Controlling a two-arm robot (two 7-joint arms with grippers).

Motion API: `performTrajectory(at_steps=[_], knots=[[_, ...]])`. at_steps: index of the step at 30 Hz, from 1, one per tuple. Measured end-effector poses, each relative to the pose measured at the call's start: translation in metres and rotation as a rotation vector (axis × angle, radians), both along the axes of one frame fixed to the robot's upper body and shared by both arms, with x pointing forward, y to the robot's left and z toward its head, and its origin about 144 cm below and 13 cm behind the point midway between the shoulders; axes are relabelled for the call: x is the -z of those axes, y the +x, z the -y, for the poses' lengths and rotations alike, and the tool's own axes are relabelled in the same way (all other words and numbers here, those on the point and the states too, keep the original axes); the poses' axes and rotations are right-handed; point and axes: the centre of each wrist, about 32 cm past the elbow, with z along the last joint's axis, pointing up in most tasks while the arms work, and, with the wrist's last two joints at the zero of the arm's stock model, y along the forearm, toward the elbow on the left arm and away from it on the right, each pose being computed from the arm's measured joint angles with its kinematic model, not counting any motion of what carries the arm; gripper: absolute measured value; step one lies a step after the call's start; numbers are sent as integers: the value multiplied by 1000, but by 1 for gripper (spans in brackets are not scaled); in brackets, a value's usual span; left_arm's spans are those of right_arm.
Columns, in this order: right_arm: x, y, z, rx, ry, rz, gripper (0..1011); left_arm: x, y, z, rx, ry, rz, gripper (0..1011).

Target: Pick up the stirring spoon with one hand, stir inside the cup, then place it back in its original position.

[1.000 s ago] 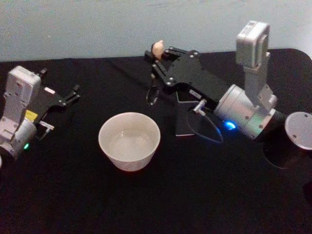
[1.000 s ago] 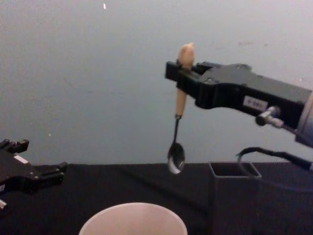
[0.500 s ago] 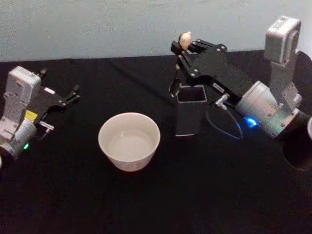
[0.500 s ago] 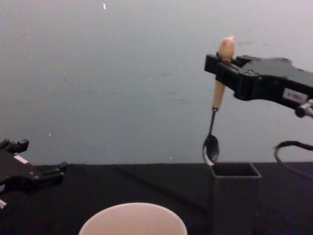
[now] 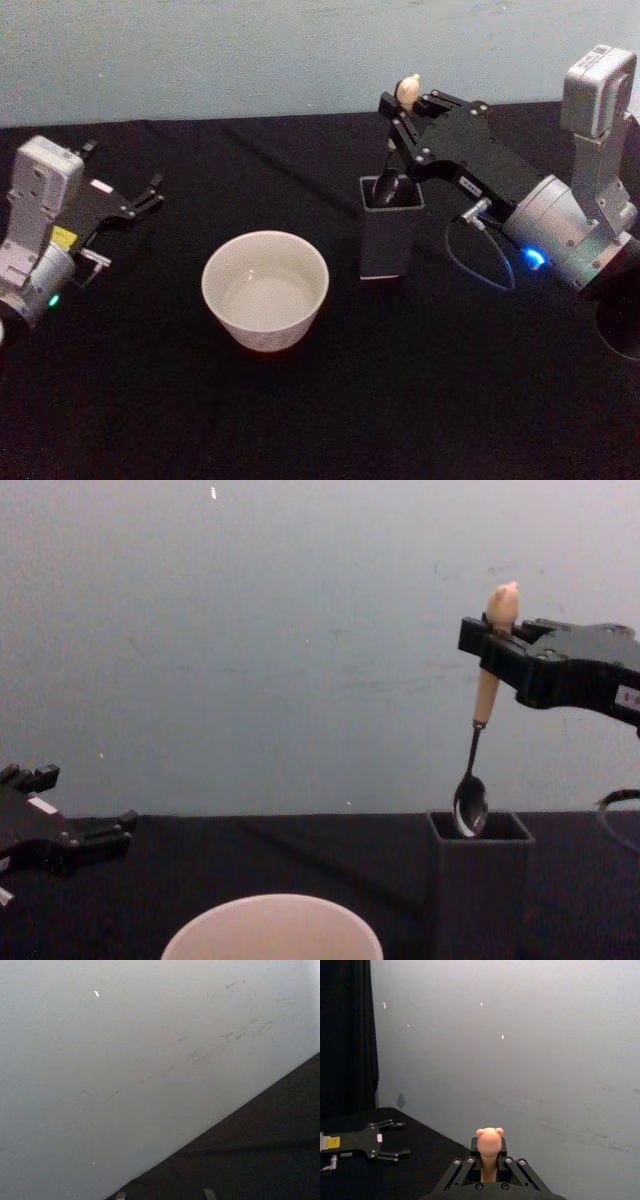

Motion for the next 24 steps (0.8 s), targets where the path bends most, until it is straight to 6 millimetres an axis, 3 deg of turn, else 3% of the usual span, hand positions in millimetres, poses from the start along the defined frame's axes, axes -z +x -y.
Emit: performTrajectory(at_steps=[24], knots=[[20, -2, -3, 51, 1, -47, 160, 0, 0, 0, 0, 0, 0, 1001]])
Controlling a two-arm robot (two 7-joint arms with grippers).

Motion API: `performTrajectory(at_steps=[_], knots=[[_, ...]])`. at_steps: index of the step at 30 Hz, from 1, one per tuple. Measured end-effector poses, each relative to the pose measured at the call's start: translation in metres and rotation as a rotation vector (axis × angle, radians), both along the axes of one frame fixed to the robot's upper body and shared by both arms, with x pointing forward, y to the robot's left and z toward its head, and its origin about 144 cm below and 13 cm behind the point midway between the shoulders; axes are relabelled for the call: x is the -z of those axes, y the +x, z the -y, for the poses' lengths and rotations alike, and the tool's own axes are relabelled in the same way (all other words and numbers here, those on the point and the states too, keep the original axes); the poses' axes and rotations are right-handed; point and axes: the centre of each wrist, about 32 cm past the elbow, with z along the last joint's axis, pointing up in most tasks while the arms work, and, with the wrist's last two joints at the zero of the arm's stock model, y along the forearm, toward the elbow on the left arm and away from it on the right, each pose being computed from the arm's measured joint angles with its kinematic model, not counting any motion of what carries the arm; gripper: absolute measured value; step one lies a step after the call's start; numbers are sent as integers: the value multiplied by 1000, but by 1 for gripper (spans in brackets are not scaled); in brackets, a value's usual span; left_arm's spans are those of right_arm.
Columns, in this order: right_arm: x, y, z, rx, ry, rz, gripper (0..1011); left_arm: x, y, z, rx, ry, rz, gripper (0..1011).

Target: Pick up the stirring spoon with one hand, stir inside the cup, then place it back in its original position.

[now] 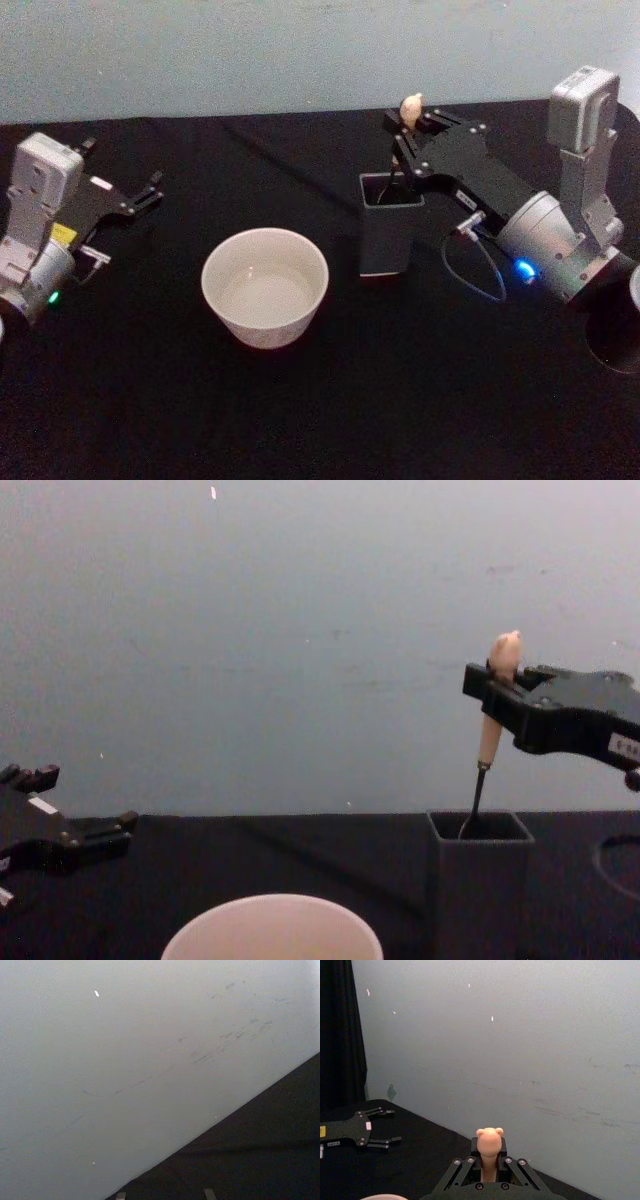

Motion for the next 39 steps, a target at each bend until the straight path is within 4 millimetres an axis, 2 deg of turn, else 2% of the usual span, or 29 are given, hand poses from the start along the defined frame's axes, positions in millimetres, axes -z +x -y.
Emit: performTrajectory(at_steps=[20, 39], knots=[[21, -3, -8, 20, -14, -46, 159, 0, 0, 0, 0, 0, 0, 1001], [29, -3, -9, 35, -19, -76, 159, 0, 0, 0, 0, 0, 0, 1001]])
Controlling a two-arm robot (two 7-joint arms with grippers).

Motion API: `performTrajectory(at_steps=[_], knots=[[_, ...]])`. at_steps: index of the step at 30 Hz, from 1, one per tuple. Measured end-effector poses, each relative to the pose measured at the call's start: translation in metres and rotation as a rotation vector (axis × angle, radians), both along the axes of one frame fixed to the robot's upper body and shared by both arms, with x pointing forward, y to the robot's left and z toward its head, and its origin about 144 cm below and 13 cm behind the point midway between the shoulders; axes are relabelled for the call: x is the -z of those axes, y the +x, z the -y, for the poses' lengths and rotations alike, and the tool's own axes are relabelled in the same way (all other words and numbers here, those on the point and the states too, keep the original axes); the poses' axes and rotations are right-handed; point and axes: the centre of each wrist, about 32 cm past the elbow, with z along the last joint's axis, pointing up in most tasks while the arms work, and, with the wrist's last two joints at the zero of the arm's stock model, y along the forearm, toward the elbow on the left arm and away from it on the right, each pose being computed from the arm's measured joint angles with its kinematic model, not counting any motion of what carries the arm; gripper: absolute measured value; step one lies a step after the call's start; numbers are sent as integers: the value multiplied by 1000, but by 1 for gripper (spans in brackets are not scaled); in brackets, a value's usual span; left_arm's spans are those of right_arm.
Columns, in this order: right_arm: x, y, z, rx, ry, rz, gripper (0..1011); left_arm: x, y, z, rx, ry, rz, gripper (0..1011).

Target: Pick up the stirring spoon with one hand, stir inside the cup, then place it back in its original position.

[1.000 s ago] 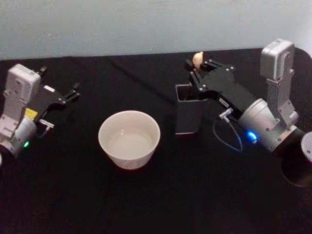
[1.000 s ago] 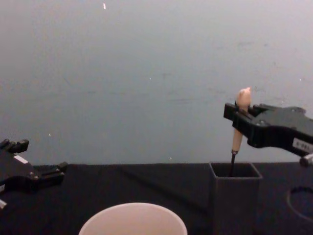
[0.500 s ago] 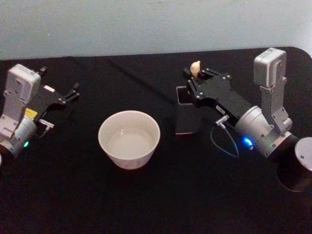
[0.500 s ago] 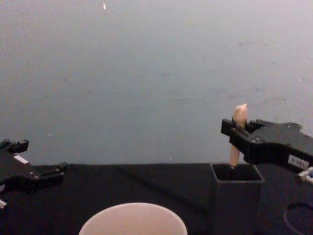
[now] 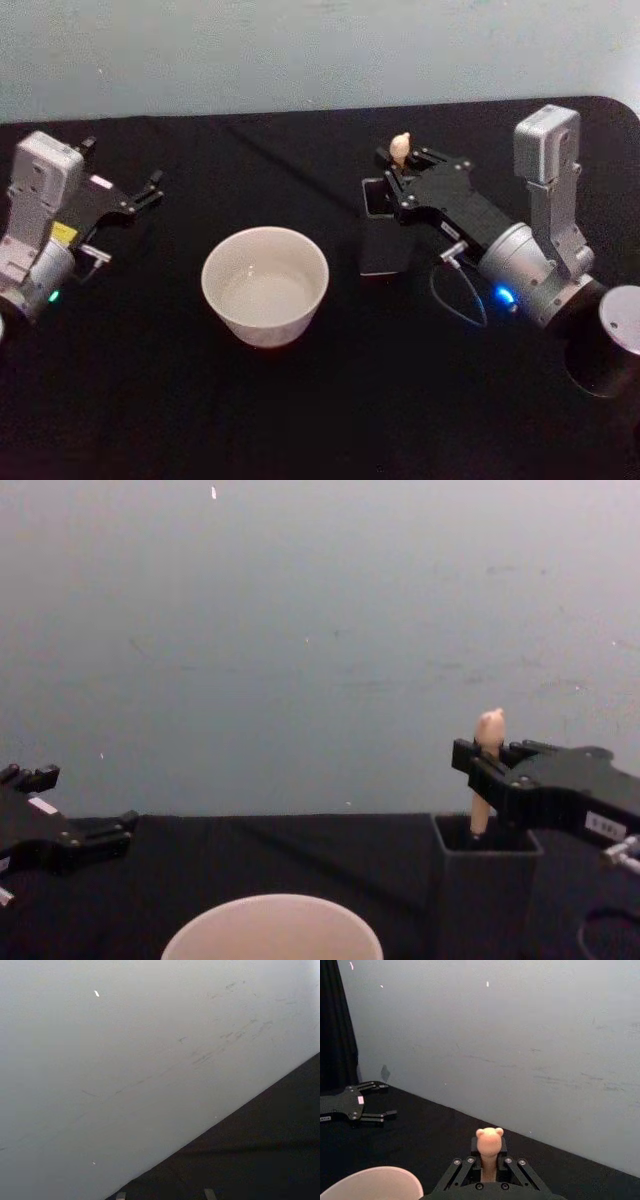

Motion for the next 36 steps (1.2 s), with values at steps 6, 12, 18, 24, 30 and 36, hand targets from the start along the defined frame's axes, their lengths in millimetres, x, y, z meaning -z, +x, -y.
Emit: performTrajectory(at_steps=[6, 12, 18, 24, 30, 36], knots=[[2, 2, 0, 6, -5, -6, 160, 0, 0, 0, 0, 0, 0, 1001], [3, 3, -1, 12, -13, -9, 159, 0, 0, 0, 0, 0, 0, 1001], [3, 3, -1, 12, -15, -9, 160, 0, 0, 0, 0, 0, 0, 1001], [3, 3, -1, 11, -14, -8, 159, 0, 0, 0, 0, 0, 0, 1001], [3, 3, -1, 10, -13, -8, 295, 0, 0, 0, 0, 0, 0, 1001], [3, 3, -1, 10, -12, -8, 476, 0, 0, 0, 0, 0, 0, 1001]])
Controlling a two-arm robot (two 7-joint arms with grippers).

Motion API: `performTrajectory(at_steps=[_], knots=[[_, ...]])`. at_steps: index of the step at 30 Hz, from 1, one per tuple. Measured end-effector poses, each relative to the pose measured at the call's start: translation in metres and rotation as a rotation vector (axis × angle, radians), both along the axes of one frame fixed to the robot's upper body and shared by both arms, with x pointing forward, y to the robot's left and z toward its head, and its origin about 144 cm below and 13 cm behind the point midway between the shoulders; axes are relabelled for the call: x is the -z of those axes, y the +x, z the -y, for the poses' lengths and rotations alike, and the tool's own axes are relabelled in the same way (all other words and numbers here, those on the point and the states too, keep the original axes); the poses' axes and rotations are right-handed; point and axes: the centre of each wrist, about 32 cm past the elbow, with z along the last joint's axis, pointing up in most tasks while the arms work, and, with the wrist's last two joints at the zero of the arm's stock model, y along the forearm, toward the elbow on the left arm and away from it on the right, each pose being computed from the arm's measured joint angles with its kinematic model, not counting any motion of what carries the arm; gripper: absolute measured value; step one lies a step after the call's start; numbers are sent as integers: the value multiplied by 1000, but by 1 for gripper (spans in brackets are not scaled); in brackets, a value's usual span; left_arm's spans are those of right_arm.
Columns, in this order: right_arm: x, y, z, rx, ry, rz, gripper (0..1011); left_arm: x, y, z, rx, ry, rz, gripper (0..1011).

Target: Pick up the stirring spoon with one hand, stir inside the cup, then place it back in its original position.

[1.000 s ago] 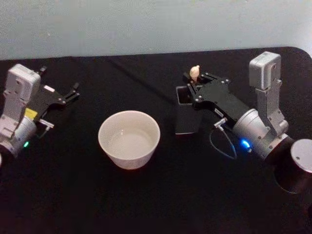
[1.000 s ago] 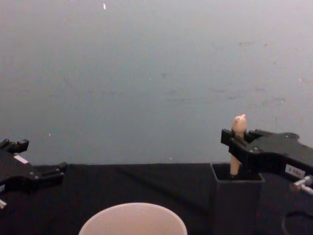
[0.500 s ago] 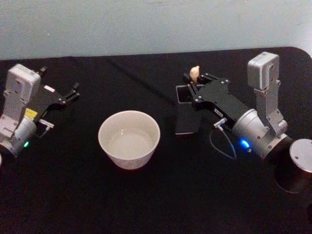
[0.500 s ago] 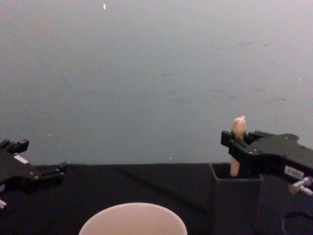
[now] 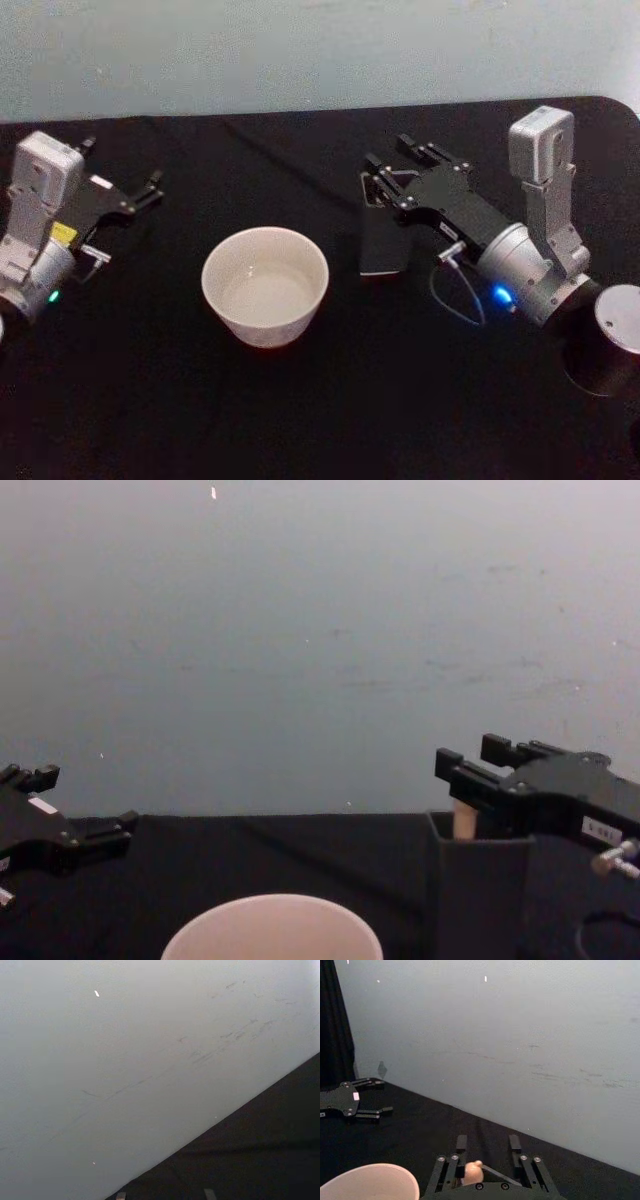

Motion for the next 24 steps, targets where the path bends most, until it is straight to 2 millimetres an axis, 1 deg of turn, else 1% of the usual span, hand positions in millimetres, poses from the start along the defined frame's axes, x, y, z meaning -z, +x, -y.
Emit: performTrajectory(at_steps=[3, 4, 6, 7, 9, 10, 12, 16, 18, 24], knots=[[0, 0, 0, 0, 0, 0, 578, 0, 0, 0, 0, 0, 0, 1001], [0, 0, 0, -1, 0, 0, 596, 0, 0, 0, 0, 0, 0, 1001], [0, 0, 0, -1, 1, 1, 698, 0, 0, 0, 0, 0, 0, 1001], [0, 0, 0, -1, 1, 1, 711, 0, 0, 0, 0, 0, 0, 1001], [0, 0, 0, -1, 1, 1, 776, 0, 0, 0, 0, 0, 0, 1001], [0, 0, 0, -1, 1, 1, 792, 0, 0, 0, 0, 0, 0, 1001], [0, 0, 0, -1, 1, 1, 883, 0, 0, 0, 0, 0, 0, 1001], [0, 0, 0, -1, 2, 1, 951, 0, 0, 0, 0, 0, 0, 1001], [0, 0, 0, -1, 2, 1, 1002, 0, 0, 0, 0, 0, 0, 1001], [-1, 0, 1, 2, 8, 5, 1002, 0, 0, 0, 0, 0, 0, 1001]])
